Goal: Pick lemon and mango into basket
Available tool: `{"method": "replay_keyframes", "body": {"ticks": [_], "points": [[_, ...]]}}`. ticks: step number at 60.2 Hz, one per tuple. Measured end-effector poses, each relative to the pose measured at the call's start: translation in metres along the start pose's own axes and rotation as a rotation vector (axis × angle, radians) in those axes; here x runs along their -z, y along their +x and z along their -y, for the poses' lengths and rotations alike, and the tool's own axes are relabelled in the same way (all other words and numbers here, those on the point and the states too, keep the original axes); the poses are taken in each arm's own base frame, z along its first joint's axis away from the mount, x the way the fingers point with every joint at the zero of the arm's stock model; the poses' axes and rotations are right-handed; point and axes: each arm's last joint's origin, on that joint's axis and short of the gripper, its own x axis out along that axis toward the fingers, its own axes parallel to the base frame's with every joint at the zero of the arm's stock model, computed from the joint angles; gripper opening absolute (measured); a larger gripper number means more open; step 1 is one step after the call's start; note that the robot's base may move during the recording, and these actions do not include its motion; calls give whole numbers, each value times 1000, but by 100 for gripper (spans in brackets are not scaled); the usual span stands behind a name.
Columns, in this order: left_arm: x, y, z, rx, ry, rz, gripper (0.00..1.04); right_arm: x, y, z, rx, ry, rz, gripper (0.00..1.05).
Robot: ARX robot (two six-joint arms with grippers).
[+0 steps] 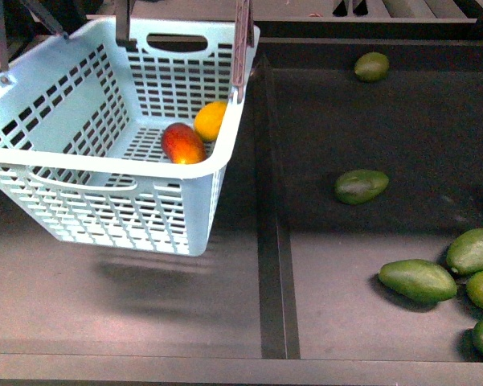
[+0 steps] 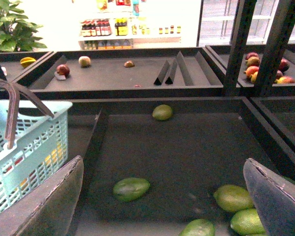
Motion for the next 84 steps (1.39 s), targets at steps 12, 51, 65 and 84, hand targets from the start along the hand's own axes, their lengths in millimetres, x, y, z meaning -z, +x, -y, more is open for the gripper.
{"method": "replay_keyframes", "body": {"ticks": [12, 51, 65, 84], "points": [[4, 1, -15, -46, 30, -52, 6, 0, 0, 0, 0, 0, 0, 96], [-36, -80, -30, -214, 16, 50, 98, 0, 0, 0, 0, 0, 0, 96], [-61, -150, -38, 164, 350, 38, 83, 0, 0, 0, 0, 0, 0, 96], [-107, -197, -120, 502, 1314, 458, 22, 0, 0, 0, 0, 0, 0, 96]]}}
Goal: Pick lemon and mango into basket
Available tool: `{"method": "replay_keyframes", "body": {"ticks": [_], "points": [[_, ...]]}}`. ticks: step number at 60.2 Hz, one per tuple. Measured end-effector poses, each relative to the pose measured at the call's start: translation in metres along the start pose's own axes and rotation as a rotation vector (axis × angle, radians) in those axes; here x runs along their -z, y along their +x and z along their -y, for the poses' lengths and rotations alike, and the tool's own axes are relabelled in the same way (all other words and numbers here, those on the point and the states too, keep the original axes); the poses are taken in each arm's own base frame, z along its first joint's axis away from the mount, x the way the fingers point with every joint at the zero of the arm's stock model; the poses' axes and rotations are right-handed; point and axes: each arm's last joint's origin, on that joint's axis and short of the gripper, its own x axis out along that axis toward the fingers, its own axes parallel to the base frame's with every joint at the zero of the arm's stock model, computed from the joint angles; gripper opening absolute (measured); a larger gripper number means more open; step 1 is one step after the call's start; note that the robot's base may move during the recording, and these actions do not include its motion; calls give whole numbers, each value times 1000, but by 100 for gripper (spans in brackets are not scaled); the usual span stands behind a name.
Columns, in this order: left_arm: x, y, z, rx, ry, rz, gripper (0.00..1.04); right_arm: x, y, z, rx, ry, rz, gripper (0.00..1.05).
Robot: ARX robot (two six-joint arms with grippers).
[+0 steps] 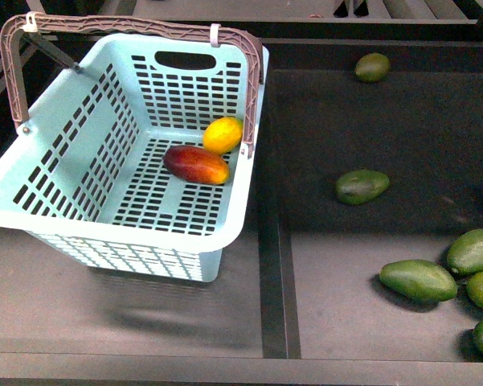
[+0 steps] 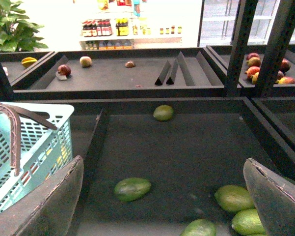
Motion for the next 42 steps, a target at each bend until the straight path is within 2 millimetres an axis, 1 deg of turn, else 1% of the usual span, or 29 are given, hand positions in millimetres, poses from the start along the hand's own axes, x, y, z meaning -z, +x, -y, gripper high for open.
{"method": "replay_keyframes", "body": {"ticks": [6, 13, 20, 26, 29, 33, 37, 42], "points": [[10, -18, -9, 7, 52, -20, 3, 0, 0, 0, 0, 0, 0, 96], [15, -40, -18, 6, 69, -8, 4, 0, 0, 0, 0, 0, 0, 96], [20, -55, -24, 1, 73, -11, 4, 0, 0, 0, 0, 0, 0, 96], [23, -66, -28, 8, 76, -13, 4, 0, 0, 0, 0, 0, 0, 96], [24, -71, -33, 25, 76, -15, 4, 0, 0, 0, 0, 0, 0, 96], [25, -78, -39, -1, 77, -13, 4, 0, 0, 0, 0, 0, 0, 96], [26, -84, -39, 0, 77, -12, 4, 0, 0, 0, 0, 0, 0, 96], [33, -90, -40, 4, 78, -1, 4, 0, 0, 0, 0, 0, 0, 96]]}}
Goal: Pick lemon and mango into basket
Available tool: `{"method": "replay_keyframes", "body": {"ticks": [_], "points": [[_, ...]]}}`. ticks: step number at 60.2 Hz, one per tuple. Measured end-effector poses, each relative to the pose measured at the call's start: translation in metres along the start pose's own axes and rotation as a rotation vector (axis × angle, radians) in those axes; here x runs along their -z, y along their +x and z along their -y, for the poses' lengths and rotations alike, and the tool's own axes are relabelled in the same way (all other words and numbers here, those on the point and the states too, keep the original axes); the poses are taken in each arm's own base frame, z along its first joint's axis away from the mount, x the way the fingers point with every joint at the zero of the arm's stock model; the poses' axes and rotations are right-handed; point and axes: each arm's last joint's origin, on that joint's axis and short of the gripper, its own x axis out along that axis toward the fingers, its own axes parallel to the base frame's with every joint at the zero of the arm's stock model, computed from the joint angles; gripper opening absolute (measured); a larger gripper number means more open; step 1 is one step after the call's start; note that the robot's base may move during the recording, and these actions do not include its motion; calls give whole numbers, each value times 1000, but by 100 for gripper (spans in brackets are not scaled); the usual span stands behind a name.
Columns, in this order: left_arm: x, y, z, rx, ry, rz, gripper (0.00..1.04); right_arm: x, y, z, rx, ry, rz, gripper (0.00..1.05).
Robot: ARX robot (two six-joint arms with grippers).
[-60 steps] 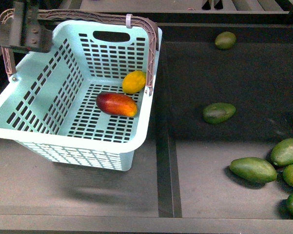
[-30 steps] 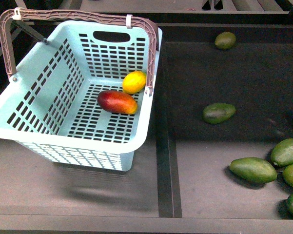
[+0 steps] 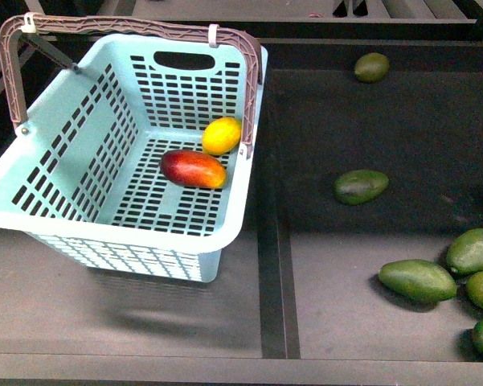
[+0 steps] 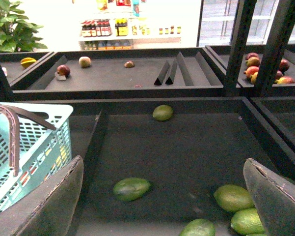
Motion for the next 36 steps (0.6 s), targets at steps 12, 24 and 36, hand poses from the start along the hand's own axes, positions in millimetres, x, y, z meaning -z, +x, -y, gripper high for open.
{"method": "replay_keyframes", "body": {"ticks": [12, 24, 36], "points": [[2, -14, 0, 0, 0, -7, 4, 0, 0, 0, 0, 0, 0, 96], [-2, -24, 0, 0, 0, 6, 4, 0, 0, 0, 0, 0, 0, 96], [-4, -32, 0, 0, 0, 11, 4, 0, 0, 0, 0, 0, 0, 96]]}}
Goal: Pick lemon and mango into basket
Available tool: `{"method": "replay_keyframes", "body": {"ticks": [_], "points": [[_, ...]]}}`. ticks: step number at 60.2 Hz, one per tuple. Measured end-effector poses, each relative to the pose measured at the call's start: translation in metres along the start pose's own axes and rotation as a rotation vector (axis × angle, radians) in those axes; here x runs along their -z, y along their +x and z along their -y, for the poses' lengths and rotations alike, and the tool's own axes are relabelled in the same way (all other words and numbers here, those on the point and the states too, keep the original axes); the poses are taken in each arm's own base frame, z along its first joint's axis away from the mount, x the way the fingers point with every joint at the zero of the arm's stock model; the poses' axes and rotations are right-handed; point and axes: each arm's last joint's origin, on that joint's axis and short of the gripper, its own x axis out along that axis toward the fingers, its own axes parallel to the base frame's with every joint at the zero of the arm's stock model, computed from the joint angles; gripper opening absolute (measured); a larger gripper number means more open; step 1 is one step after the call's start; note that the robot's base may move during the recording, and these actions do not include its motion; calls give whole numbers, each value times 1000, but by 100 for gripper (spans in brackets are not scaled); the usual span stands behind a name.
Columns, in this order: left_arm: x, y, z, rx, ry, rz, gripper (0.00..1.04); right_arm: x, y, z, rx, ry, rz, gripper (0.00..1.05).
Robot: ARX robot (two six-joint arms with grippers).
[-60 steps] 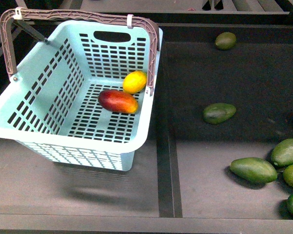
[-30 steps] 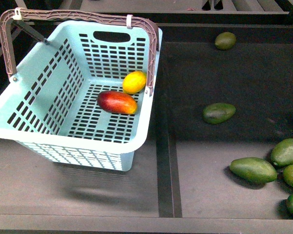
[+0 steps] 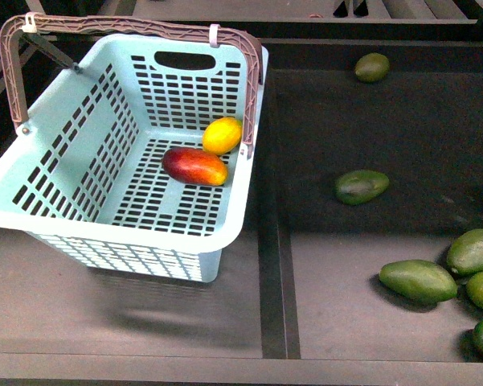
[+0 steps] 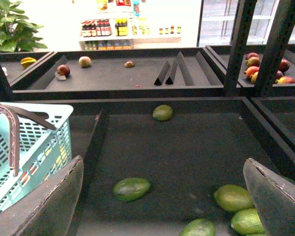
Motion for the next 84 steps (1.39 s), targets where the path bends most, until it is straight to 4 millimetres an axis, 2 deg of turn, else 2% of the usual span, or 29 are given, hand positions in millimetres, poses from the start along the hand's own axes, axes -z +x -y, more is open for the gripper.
{"method": "replay_keyframes", "body": {"ticks": [33, 41, 84], "points": [[0, -15, 0, 0, 0, 2, 4, 0, 0, 0, 0, 0, 0, 96], [3, -26, 0, 0, 0, -8, 4, 0, 0, 0, 0, 0, 0, 96], [2, -26, 0, 0, 0, -2, 4, 0, 0, 0, 0, 0, 0, 96]]}}
